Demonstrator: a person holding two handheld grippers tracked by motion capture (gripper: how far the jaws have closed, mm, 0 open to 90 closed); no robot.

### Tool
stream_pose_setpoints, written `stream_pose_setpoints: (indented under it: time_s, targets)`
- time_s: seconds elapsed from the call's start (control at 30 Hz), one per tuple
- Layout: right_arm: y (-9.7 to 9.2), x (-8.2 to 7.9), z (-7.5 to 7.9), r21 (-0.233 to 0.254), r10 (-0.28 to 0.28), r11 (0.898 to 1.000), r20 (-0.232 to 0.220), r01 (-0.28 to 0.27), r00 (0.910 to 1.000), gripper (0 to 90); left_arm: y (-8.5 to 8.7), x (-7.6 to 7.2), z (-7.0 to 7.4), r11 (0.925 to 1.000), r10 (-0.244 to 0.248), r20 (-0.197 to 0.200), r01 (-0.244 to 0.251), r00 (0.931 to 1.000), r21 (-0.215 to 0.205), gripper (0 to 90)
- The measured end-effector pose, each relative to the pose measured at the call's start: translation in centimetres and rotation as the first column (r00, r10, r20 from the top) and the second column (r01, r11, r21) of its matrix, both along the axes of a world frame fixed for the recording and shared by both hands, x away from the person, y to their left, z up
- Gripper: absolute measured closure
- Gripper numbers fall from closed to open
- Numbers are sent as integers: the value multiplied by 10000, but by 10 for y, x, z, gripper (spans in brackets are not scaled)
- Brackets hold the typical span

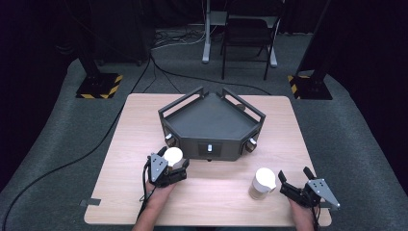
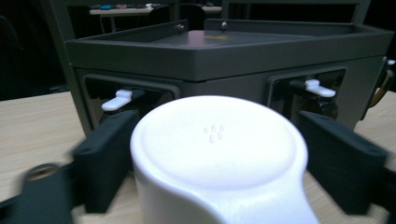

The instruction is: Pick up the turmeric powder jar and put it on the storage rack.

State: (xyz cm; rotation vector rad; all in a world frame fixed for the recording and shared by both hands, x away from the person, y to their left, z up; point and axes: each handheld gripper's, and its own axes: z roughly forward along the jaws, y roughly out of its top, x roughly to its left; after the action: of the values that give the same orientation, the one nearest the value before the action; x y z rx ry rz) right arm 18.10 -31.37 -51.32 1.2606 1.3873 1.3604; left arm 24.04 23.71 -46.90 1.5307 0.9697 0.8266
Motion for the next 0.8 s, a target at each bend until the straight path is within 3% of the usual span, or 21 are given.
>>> stream_pose_setpoints:
  time_s: [0.13, 0.8]
  targets:
    - [0, 0, 0, 33, -6, 10000, 7, 6, 10000, 0, -1, 1, 5, 9999, 10, -158, -8, 9999, 119, 306]
    - [0, 0, 0, 27, -5, 10000, 0, 5, 10000, 0, 10, 4, 9, 9986, -484, -222, 489, 9986, 211, 308]
